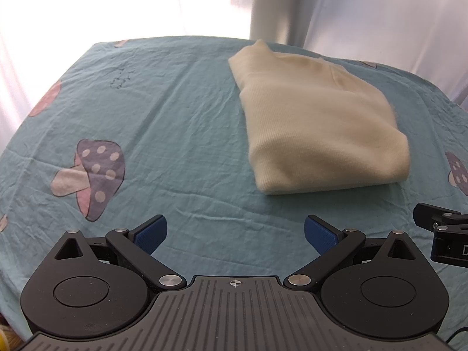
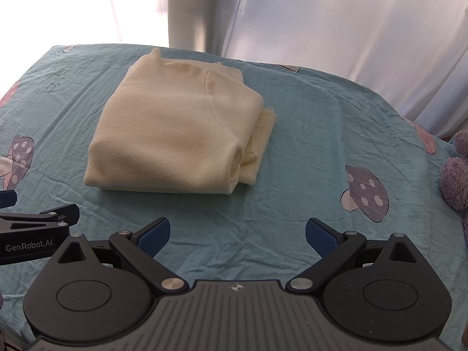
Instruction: Fold small clothes
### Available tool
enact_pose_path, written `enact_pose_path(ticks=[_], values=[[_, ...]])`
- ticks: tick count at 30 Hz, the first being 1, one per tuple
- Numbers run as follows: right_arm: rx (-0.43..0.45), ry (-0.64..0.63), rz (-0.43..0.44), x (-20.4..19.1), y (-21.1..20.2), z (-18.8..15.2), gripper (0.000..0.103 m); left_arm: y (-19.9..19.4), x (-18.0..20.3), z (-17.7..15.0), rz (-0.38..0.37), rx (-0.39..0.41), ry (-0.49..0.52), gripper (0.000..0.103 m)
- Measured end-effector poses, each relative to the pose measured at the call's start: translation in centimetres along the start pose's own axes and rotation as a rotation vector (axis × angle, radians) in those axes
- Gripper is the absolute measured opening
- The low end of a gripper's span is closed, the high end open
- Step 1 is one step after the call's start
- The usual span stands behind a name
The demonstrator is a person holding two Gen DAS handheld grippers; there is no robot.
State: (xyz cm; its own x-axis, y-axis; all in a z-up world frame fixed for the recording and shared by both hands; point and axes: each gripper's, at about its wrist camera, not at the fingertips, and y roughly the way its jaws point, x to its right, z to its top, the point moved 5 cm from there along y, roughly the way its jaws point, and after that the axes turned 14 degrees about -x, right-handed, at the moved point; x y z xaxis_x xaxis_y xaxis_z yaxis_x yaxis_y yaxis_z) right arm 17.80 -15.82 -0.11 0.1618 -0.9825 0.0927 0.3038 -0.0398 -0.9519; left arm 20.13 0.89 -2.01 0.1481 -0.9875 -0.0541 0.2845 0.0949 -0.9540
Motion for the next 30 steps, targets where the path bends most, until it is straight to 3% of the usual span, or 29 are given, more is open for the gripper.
enact_pose_path(ticks=[30], values=[[0.009,0.0,0.0,-0.15,-0.21,0.06,0.099,-0.07,0.28,-0.09,-0.009,-0.002,0.023,0.102]])
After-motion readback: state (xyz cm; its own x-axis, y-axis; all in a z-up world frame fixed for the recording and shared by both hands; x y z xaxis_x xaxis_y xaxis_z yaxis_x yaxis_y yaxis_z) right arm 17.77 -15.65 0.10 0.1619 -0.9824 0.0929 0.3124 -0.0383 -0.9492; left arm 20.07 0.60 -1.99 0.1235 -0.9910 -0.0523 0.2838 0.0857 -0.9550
